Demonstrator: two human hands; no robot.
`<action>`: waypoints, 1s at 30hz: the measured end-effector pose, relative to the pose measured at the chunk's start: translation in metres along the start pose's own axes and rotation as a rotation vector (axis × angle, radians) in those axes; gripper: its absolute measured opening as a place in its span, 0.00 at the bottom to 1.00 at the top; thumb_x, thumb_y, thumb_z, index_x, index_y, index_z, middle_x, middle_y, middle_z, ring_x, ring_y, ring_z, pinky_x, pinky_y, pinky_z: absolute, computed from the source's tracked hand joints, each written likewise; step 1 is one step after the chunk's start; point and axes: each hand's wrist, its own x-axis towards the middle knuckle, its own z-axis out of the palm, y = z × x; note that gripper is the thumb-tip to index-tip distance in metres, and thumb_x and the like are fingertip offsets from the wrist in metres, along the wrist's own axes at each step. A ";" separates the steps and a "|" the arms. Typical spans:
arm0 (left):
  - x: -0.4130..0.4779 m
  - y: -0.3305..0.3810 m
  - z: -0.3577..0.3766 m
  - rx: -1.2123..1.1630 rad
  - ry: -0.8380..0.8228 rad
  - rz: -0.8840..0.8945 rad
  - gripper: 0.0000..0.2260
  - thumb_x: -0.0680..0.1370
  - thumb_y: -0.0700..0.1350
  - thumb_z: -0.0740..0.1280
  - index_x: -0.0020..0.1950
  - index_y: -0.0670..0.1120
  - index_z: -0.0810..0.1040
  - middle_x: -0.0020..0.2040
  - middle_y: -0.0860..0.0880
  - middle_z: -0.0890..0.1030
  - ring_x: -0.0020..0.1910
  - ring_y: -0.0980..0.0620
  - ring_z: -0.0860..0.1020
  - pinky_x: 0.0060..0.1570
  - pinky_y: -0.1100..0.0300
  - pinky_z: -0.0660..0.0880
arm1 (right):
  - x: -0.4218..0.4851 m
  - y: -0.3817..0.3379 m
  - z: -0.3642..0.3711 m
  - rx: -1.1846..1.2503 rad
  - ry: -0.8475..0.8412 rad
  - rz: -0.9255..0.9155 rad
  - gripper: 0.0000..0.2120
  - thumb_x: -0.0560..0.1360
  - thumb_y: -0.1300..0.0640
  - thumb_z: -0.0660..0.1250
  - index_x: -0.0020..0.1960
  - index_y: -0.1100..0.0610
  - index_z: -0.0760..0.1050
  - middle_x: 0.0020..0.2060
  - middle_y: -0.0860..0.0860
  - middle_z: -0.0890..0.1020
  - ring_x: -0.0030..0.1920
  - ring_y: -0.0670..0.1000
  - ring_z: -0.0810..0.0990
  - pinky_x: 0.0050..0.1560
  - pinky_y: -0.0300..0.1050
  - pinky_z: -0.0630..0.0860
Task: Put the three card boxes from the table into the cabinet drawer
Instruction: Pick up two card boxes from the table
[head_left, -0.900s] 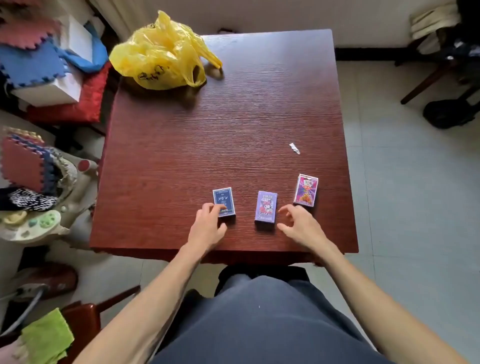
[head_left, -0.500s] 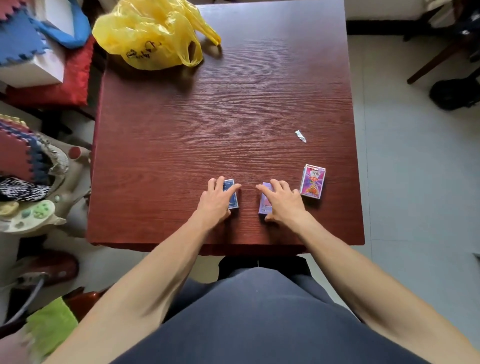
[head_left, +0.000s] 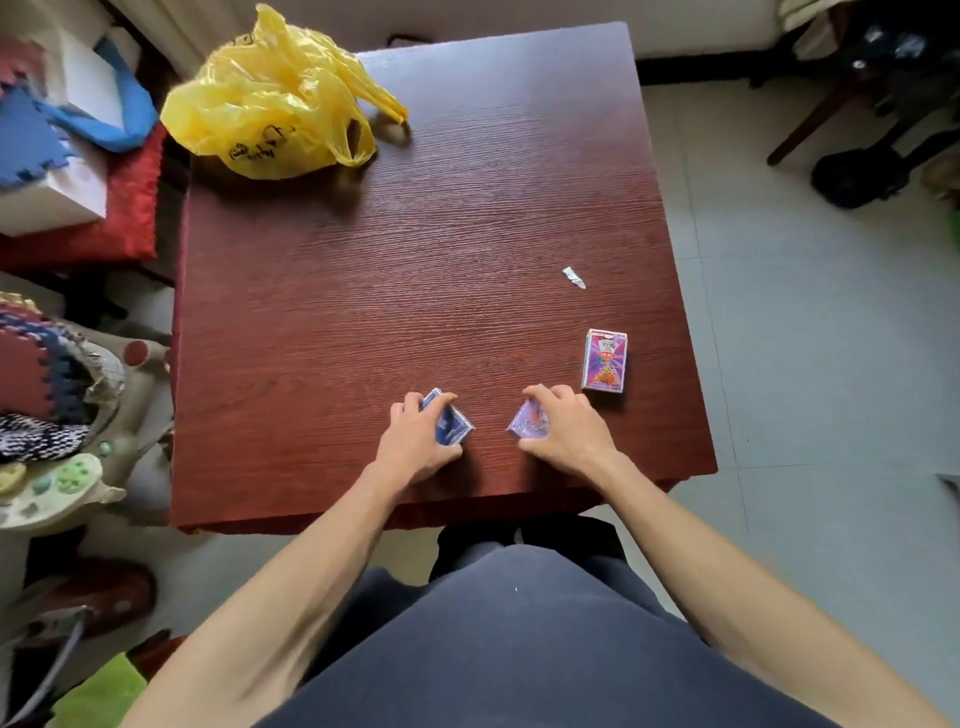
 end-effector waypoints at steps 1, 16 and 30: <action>-0.009 -0.003 0.002 -0.096 -0.002 -0.015 0.34 0.69 0.56 0.73 0.73 0.59 0.64 0.65 0.46 0.66 0.64 0.44 0.65 0.62 0.47 0.72 | -0.011 0.008 0.001 0.154 -0.013 0.065 0.37 0.67 0.39 0.74 0.73 0.44 0.69 0.64 0.50 0.76 0.64 0.56 0.76 0.63 0.53 0.75; -0.080 -0.003 0.078 -0.700 -0.679 -0.149 0.19 0.66 0.67 0.71 0.53 0.61 0.80 0.42 0.52 0.86 0.40 0.50 0.84 0.48 0.54 0.79 | -0.229 0.123 0.131 1.367 0.484 0.883 0.17 0.72 0.35 0.66 0.53 0.44 0.78 0.43 0.48 0.81 0.39 0.47 0.80 0.35 0.41 0.73; -0.095 0.222 0.180 -0.119 -0.947 0.157 0.14 0.74 0.58 0.68 0.53 0.51 0.77 0.36 0.52 0.80 0.29 0.55 0.78 0.29 0.63 0.73 | -0.420 0.153 0.288 1.967 1.087 1.181 0.30 0.66 0.27 0.67 0.41 0.55 0.75 0.29 0.53 0.73 0.24 0.49 0.67 0.30 0.41 0.59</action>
